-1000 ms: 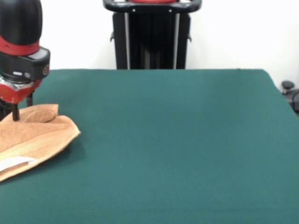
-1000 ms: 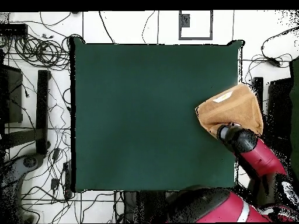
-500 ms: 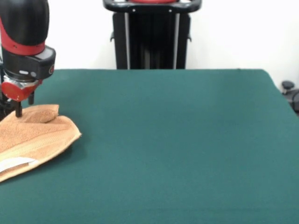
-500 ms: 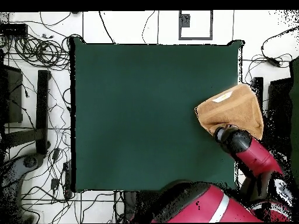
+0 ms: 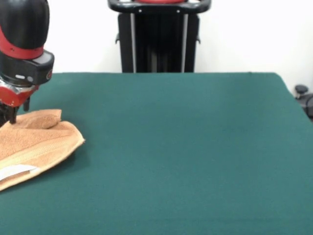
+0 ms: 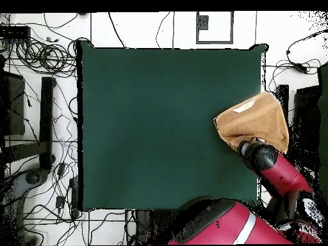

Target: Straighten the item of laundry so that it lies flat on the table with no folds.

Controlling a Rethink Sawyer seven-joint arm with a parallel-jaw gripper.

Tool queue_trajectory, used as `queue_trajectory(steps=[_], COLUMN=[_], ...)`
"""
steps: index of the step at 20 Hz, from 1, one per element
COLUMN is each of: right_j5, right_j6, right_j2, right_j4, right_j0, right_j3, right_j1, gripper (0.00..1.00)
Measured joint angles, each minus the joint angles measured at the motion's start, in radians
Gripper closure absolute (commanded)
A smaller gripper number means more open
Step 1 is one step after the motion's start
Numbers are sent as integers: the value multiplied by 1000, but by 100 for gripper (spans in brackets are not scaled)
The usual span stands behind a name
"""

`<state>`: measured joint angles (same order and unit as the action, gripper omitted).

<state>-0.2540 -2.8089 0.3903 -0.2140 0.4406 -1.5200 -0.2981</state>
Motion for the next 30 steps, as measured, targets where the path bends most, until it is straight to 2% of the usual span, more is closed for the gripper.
queue_trajectory(steps=[10,22,30], right_j5=[95,143,142], right_j6=[0,0,0], right_j2=[9,-14,-185], right_j4=[0,17,36], right_j0=[29,94,319], right_j3=[-9,-53,-135], right_j1=[-8,-105,-225], gripper=[0,0,0])
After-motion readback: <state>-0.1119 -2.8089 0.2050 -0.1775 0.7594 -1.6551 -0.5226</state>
